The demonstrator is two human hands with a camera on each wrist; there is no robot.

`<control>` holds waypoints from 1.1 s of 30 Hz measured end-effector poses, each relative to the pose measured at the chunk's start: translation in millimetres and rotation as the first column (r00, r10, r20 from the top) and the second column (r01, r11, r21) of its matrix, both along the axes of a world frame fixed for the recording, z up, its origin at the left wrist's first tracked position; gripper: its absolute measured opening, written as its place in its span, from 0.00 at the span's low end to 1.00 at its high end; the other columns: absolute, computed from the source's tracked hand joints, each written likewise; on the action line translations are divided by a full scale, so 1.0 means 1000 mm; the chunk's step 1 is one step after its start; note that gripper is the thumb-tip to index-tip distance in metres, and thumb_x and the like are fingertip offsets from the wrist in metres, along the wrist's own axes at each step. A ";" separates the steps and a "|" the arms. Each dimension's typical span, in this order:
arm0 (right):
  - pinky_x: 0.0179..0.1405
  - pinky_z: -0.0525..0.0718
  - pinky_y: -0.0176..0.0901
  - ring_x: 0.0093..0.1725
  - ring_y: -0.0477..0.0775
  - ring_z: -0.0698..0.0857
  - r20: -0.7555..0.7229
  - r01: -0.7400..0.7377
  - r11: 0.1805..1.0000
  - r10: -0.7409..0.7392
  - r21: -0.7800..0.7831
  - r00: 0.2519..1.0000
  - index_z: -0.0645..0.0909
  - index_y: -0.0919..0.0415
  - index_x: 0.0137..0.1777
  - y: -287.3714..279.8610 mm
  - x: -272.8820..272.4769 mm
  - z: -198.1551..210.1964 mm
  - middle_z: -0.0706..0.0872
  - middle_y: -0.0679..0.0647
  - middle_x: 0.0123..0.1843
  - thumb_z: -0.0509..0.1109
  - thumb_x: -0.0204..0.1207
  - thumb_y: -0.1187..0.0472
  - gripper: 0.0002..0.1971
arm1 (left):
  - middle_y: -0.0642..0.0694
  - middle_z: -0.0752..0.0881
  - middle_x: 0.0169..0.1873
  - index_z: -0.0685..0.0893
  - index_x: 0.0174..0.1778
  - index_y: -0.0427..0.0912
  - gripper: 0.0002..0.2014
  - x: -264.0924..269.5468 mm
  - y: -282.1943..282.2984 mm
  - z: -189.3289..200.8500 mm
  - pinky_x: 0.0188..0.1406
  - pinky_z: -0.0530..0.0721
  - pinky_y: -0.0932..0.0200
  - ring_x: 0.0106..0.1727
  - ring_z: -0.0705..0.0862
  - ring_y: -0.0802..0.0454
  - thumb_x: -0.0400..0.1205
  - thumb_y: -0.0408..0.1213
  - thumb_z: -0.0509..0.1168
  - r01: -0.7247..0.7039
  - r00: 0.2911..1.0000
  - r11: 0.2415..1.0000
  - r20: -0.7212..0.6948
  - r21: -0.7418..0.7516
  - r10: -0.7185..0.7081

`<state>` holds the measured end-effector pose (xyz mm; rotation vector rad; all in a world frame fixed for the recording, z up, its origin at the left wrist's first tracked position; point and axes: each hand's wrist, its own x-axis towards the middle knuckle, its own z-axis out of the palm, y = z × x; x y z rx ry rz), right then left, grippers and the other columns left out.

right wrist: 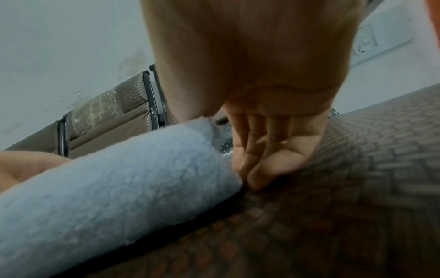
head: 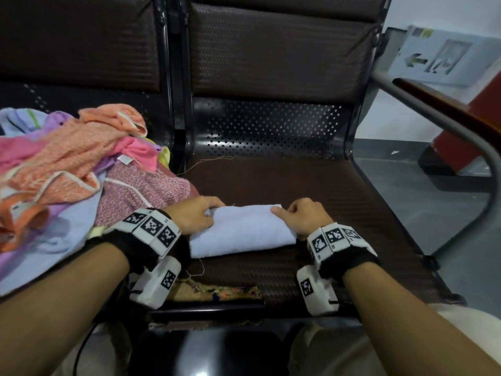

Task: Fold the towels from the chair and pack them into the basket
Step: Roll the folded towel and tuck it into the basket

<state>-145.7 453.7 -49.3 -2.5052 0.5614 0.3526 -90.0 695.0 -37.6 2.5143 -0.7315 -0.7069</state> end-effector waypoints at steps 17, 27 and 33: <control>0.36 0.74 0.26 0.40 0.38 0.78 0.449 -0.404 0.875 0.257 0.268 0.856 0.73 0.53 0.46 0.036 -0.062 0.088 0.80 0.45 0.41 0.79 0.69 0.55 0.16 | 0.47 0.57 0.81 0.44 0.82 0.56 0.61 -0.061 -0.002 0.068 0.78 0.62 0.39 0.81 0.59 0.45 0.59 0.78 0.64 0.098 0.980 0.995 0.173 0.004 -0.097; 0.45 0.85 0.50 0.42 0.50 0.88 0.753 -0.207 0.954 -0.030 0.218 0.657 0.83 0.55 0.45 -0.030 -0.197 0.210 0.90 0.56 0.42 0.83 0.62 0.52 0.16 | 0.58 0.90 0.49 0.84 0.53 0.54 0.18 -0.158 -0.080 0.145 0.44 0.86 0.66 0.50 0.87 0.63 0.70 0.54 0.74 0.211 0.969 0.812 0.005 -0.544 -0.248; 0.33 0.79 0.35 0.36 0.41 0.82 0.798 0.099 0.914 -0.394 0.394 0.456 0.84 0.59 0.43 -0.105 -0.289 0.196 0.86 0.51 0.38 0.79 0.69 0.55 0.10 | 0.48 0.81 0.50 0.74 0.57 0.47 0.14 -0.209 -0.173 0.185 0.40 0.75 0.56 0.49 0.80 0.47 0.79 0.46 0.65 0.460 0.866 0.834 0.362 -0.305 -0.345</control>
